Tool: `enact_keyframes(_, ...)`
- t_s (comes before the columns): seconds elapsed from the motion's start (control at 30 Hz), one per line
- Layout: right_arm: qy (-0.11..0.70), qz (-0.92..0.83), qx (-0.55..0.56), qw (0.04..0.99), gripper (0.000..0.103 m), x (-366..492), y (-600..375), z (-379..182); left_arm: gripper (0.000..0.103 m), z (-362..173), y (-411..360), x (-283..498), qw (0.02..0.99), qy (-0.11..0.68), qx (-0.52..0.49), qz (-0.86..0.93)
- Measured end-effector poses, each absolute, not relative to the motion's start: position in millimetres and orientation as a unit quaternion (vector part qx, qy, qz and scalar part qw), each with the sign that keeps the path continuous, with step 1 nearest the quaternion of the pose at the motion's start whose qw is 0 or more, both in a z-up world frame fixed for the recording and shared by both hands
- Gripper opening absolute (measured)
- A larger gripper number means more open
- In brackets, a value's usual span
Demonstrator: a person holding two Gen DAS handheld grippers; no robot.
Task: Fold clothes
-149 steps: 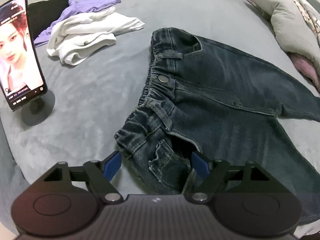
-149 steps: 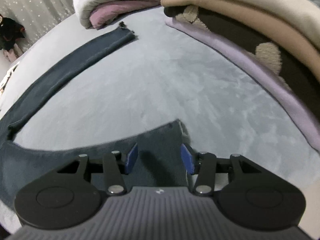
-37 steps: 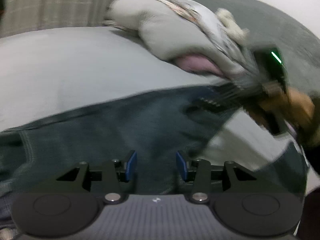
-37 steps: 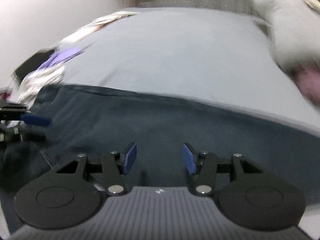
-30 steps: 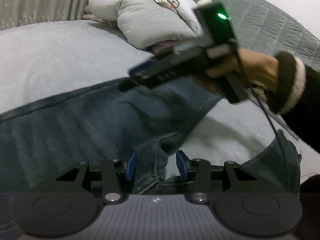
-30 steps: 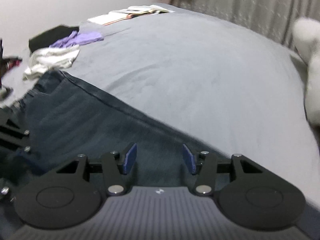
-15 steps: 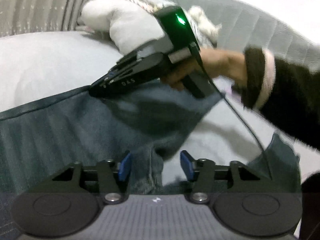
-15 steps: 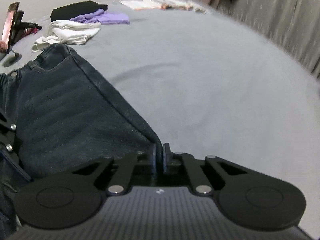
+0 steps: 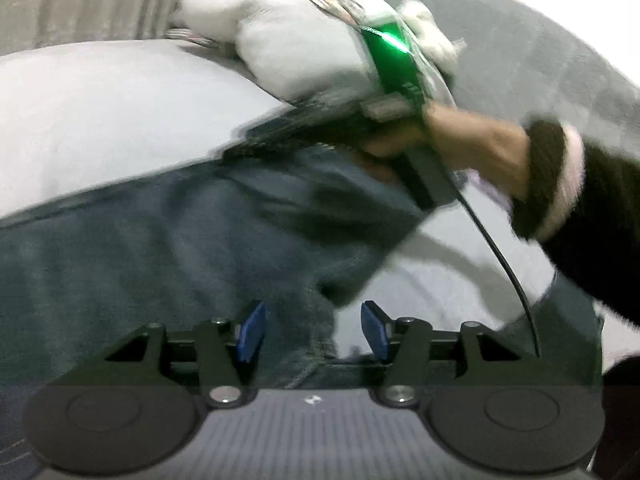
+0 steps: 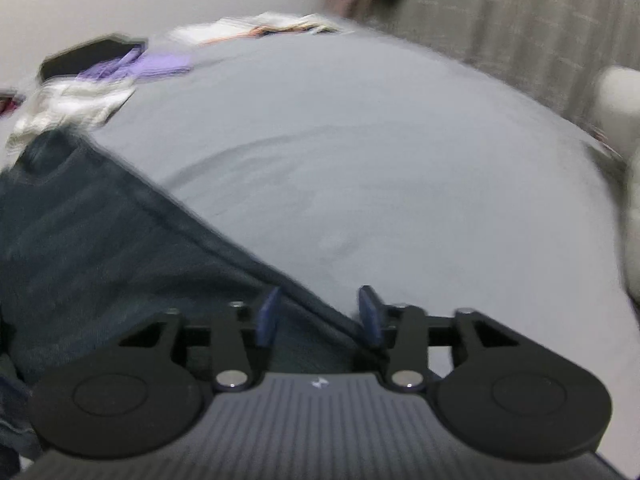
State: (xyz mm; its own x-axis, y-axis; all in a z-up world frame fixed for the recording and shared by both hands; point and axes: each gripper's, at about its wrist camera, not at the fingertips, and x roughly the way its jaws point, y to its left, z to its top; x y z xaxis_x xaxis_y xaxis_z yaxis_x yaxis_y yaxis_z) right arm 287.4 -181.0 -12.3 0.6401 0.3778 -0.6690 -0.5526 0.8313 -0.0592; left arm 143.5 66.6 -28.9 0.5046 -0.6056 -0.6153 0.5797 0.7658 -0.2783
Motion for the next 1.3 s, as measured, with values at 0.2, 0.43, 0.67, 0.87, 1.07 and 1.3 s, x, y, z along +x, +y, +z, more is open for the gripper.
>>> enact_keyframes(0.2,0.363,0.159,-0.116,0.911,0.052,270.3,-252.9,-0.3,0.058,-7.4,132.9,154.5,0.92,0.345,-0.002,-0.185)
enact_keyframes(0.43,0.403,0.039,-0.08,0.911,0.053,245.4,-344.3,3.1,0.073,-15.6,184.7,175.2,0.933,0.354,0.018,-0.058)
enact_keyframes(0.67,0.434,-0.132,0.044,0.89,0.053,214.4,-458.6,2.2,0.08,-13.0,215.0,189.8,0.931,0.364,-0.011,-0.036)
enact_keyframes(0.87,0.427,-0.178,0.186,0.867,0.053,182.3,-525.3,-21.2,0.068,-31.6,251.0,207.1,0.908,0.397,-0.122,-0.054)
enact_keyframes(1.07,0.4,-0.196,0.188,0.875,0.031,180.7,-517.8,-31.8,0.043,-32.6,246.6,204.1,0.915,0.383,-0.113,-0.051)
enact_keyframes(1.3,0.366,-0.292,0.134,0.874,0.06,179.7,-498.4,-22.4,0.058,-33.7,242.9,208.4,0.911,0.397,-0.105,-0.038)
